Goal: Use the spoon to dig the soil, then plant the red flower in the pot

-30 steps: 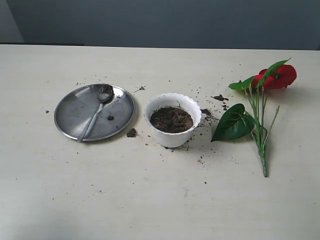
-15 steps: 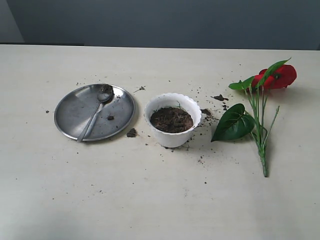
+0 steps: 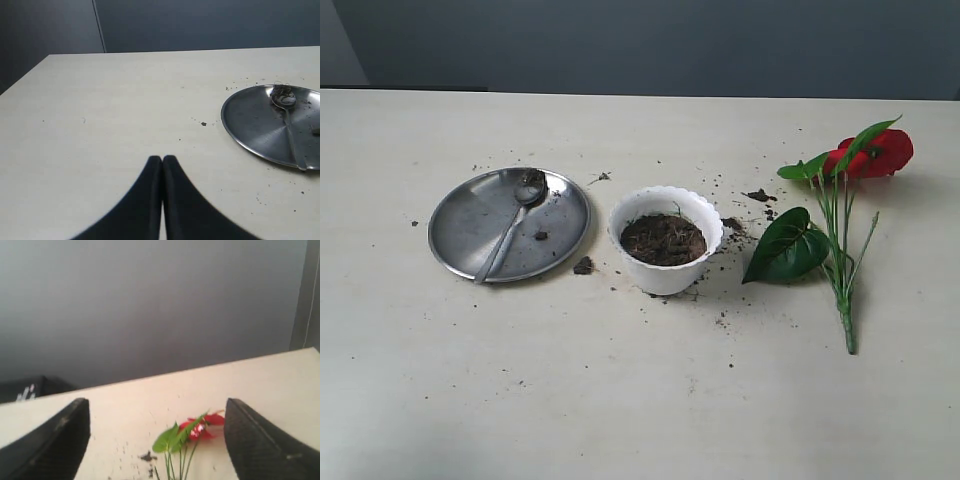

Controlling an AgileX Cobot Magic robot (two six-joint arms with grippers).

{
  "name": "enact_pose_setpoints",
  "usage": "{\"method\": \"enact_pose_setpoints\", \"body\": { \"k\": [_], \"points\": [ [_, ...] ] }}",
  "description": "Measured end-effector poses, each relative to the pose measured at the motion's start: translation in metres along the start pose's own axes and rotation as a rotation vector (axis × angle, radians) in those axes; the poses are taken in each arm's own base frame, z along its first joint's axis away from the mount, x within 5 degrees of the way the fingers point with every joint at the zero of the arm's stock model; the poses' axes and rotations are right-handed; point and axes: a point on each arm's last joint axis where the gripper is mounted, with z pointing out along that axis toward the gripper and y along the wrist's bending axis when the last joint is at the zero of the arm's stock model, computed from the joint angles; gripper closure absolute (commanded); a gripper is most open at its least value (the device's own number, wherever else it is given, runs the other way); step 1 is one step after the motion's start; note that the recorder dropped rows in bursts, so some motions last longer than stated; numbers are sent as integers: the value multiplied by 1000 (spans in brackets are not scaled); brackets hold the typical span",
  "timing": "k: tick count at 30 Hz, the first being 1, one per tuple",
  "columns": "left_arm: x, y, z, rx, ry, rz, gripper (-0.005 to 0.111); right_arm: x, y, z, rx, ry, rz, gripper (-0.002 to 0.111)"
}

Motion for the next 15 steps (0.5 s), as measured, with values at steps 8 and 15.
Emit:
{"method": "enact_pose_setpoints", "body": {
  "k": [8, 15],
  "points": [
    [0, 0, 0, 0, 0, 0, 106, -18, -9, 74, 23, 344, -42, 15],
    [0, 0, 0, 0, 0, 0, 106, -4, -10, 116, -61, 493, -2, 4]
  ]
}}
